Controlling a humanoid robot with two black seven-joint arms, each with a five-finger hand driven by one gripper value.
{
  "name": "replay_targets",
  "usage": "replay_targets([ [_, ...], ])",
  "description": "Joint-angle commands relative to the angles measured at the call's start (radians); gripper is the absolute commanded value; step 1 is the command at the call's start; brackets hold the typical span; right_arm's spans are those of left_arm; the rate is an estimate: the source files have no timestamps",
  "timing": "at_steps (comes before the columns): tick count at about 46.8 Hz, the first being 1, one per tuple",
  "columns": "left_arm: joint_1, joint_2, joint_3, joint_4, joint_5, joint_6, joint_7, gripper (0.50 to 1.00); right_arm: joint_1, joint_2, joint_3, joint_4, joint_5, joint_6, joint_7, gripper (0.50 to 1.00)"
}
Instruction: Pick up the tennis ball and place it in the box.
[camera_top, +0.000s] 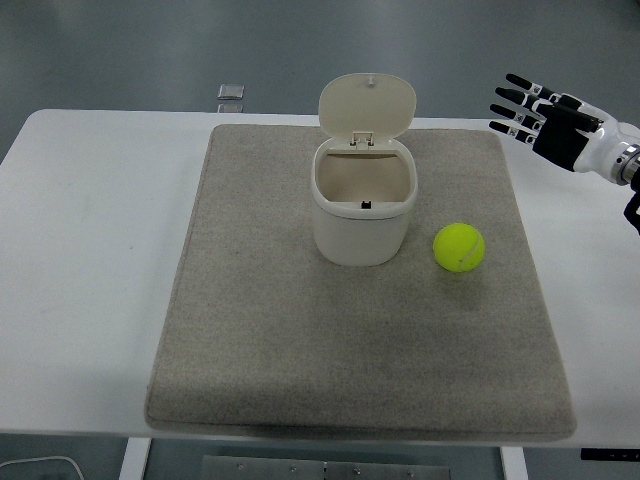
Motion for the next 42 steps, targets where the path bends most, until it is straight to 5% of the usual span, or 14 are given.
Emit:
replay_targets([
  [1, 0.002, 0.0, -0.001, 0.001, -0.001, 0.0, 0.0, 0.992, 0.001, -0.001, -0.002, 0.0, -0.002, 0.002, 0.0, 0.921],
  [42, 0.002, 0.0, -0.001, 0.001, -0.001, 0.0, 0.0, 0.992, -0.001, 0.007, 0.0, -0.077, -0.044, -0.035, 0.026, 0.921],
])
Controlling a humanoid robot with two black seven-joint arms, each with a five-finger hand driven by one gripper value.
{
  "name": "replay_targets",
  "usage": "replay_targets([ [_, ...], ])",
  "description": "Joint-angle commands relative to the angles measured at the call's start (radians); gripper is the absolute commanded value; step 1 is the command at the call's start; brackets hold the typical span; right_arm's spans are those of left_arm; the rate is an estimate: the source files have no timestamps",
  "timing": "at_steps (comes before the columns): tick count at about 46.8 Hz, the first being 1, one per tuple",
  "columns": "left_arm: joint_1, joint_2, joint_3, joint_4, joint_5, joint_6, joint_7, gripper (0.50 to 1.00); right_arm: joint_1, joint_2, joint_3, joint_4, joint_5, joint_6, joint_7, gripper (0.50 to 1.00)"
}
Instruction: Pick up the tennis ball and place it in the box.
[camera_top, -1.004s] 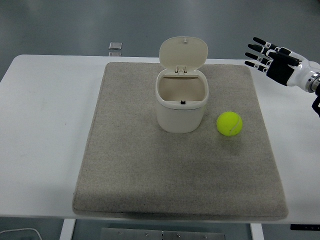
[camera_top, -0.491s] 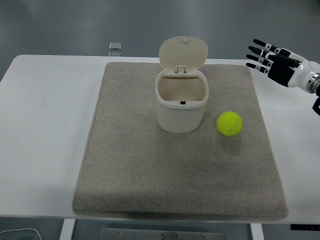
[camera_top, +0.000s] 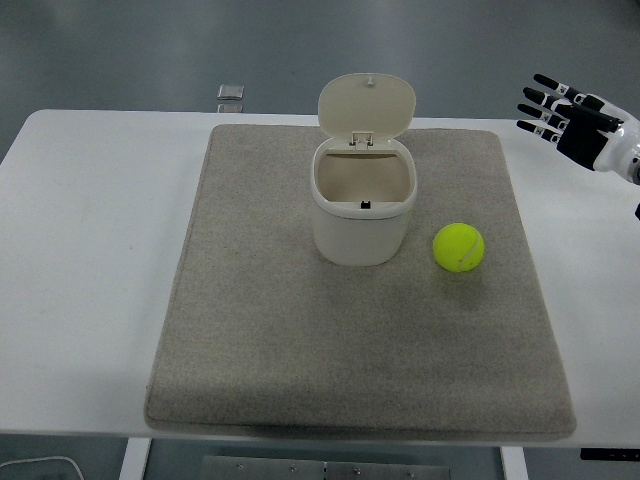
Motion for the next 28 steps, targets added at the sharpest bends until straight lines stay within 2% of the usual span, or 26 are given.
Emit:
replay_targets([
  [1, 0.0, 0.0, 0.0, 0.0, 0.0, 0.0, 0.0, 0.992, 0.001, 0.0, 0.0, 0.002, 0.001, 0.007, -0.001, 0.921],
  [16, 0.0, 0.0, 0.0, 0.0, 0.0, 0.0, 0.0, 0.992, 0.001, 0.003, -0.001, 0.003, -0.016, 0.005, 0.028, 0.921],
  [28, 0.0, 0.0, 0.0, 0.0, 0.002, 0.0, 0.0, 0.992, -0.002, 0.003, 0.0, 0.032, -0.231, 0.01, 0.057, 0.919],
])
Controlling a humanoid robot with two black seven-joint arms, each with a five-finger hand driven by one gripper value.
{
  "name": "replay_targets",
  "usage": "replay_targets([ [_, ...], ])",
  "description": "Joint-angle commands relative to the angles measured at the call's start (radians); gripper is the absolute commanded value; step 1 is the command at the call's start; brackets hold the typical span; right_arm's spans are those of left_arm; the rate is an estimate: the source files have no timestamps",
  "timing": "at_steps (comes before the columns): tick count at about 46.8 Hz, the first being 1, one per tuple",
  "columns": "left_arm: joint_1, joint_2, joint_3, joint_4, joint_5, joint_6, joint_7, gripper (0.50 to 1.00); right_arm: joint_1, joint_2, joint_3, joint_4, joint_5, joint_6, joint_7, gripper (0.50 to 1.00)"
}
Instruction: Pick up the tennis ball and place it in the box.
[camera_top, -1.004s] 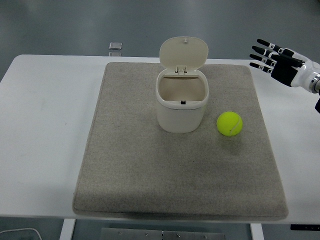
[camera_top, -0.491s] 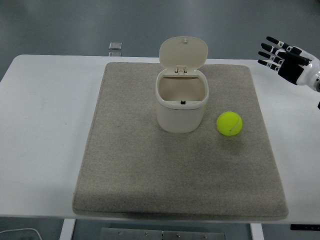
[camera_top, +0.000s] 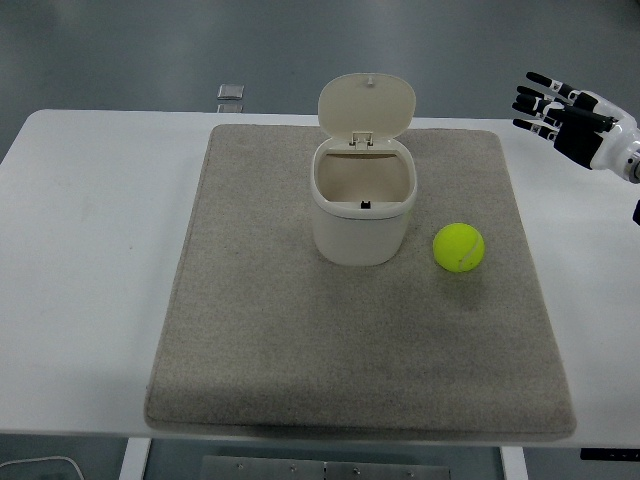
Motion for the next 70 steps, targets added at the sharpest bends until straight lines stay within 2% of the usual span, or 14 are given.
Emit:
replay_targets([
  [1, 0.0, 0.0, 0.0, 0.0, 0.0, 0.0, 0.0, 0.992, -0.002, -0.002, 0.001, 0.019, -0.084, 0.001, 0.004, 0.919],
  [6, 0.0, 0.0, 0.0, 0.0, 0.0, 0.0, 0.0, 0.992, -0.002, -0.021, -0.002, 0.059, -0.186, 0.006, 0.017, 0.919],
  [13, 0.0, 0.0, 0.0, 0.0, 0.0, 0.0, 0.0, 0.992, -0.003, -0.065, -0.002, 0.12, -0.343, 0.057, 0.056, 0.919],
  [21, 0.0, 0.0, 0.0, 0.0, 0.0, 0.0, 0.0, 0.992, -0.003, -0.113, -0.004, 0.179, -0.505, 0.08, 0.103, 0.917],
  [31, 0.0, 0.0, 0.0, 0.0, 0.0, 0.0, 0.0, 0.992, -0.022, -0.162, -0.004, 0.248, -0.719, 0.077, 0.168, 0.917],
  [45, 0.0, 0.0, 0.0, 0.0, 0.0, 0.0, 0.0, 0.992, -0.039, -0.22, -0.011, 0.389, -0.984, 0.067, 0.214, 0.917],
  [58, 0.0, 0.0, 0.001, 0.0, 0.0, 0.0, 0.0, 0.992, -0.051, -0.216, -0.014, 0.452, -1.183, 0.064, 0.232, 0.917],
  [65, 0.0, 0.0, 0.0, 0.0, 0.0, 0.0, 0.0, 0.992, -0.063, -0.197, -0.017, 0.458, -1.277, 0.014, 0.232, 0.917],
  [70, 0.0, 0.0, 0.0, 0.0, 0.0, 0.0, 0.0, 0.992, -0.074, -0.185, -0.022, 0.458, -1.288, -0.006, 0.232, 0.917],
])
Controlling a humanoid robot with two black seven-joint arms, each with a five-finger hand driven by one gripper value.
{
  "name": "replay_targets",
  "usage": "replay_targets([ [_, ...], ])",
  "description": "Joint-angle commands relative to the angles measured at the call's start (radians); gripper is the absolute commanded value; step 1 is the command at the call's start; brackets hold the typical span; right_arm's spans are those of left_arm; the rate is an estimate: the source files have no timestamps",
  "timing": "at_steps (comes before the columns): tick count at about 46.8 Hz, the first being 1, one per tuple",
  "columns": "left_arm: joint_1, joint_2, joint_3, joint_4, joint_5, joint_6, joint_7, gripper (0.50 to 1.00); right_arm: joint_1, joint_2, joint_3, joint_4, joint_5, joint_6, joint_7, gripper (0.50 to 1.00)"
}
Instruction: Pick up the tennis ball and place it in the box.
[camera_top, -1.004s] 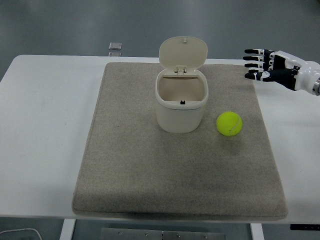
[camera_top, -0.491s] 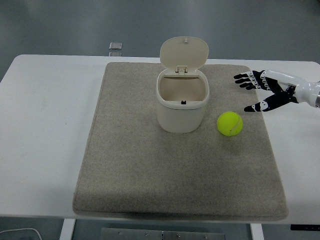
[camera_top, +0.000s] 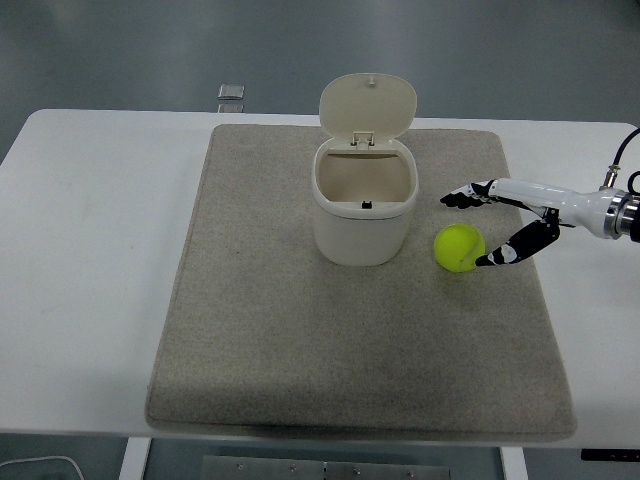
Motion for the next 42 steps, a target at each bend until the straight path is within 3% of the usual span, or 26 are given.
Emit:
replay_targets([
  [1, 0.0, 0.0, 0.0, 0.0, 0.0, 0.0, 0.0, 0.992, -0.005, 0.006, -0.006, 0.0, -0.004, -0.018, -0.001, 0.917],
  [17, 0.0, 0.0, 0.0, 0.0, 0.0, 0.0, 0.0, 0.992, -0.034, 0.038, -0.016, -0.002, -0.029, -0.064, -0.004, 0.915],
  [42, 0.0, 0.0, 0.001, 0.0, 0.0, 0.0, 0.0, 0.992, -0.051, 0.049, -0.016, -0.017, -0.042, -0.075, -0.002, 0.887],
])
